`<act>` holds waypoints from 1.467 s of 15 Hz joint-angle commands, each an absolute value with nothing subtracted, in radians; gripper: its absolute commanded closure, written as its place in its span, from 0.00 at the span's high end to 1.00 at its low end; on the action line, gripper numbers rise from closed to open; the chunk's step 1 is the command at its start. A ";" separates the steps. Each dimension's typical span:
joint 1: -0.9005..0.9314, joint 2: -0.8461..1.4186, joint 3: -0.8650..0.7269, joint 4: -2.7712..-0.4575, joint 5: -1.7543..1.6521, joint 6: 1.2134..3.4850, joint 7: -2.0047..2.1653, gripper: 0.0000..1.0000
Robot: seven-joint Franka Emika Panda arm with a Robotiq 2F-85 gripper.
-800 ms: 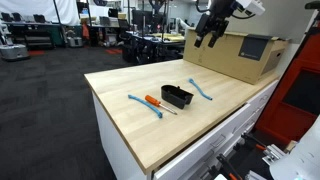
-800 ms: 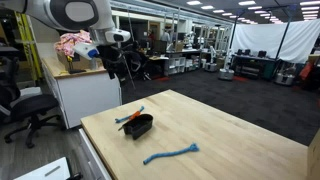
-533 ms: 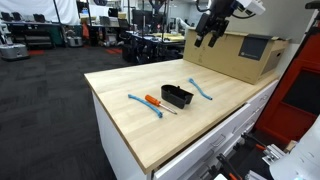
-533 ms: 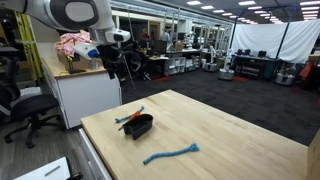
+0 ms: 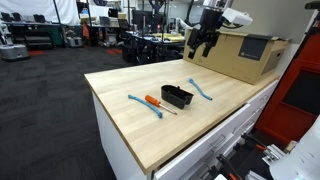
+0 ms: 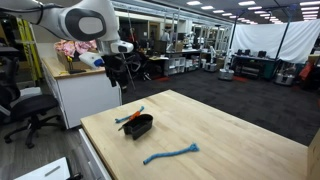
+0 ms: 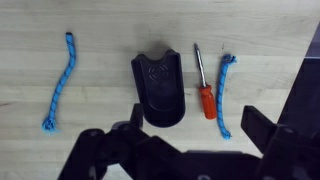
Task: Move the black bowl to the right
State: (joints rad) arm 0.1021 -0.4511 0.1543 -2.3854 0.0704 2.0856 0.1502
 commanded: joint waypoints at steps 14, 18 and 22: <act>0.188 0.087 0.222 -2.144 0.004 2.179 0.252 0.09; 0.201 0.203 0.209 -2.089 0.002 2.206 0.244 0.00; 0.214 0.311 0.178 -2.010 -0.057 2.179 0.282 0.00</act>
